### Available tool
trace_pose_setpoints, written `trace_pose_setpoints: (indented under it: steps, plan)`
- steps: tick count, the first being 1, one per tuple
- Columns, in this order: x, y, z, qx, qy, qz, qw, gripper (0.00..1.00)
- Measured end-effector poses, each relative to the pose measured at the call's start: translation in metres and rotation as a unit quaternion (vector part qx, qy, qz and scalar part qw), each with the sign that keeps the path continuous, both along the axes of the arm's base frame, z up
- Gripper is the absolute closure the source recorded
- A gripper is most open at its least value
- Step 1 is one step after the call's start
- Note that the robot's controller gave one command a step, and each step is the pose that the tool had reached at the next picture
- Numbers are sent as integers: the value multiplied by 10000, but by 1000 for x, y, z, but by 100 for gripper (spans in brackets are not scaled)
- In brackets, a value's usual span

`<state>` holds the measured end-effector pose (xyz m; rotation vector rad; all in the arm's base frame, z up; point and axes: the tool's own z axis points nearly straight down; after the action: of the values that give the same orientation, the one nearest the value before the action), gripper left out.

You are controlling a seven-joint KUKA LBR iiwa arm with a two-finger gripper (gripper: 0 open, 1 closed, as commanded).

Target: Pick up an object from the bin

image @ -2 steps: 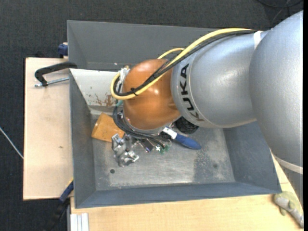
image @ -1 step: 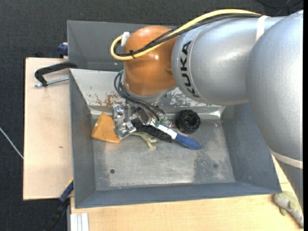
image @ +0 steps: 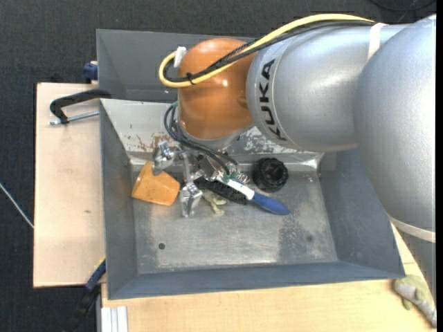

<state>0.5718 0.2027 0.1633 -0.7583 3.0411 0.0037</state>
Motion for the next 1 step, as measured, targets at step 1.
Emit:
trace_pose_setpoints:
  steps: [1]
  plan:
    - [29, -62, -90, 7, 25, -1776, 9841, 0]
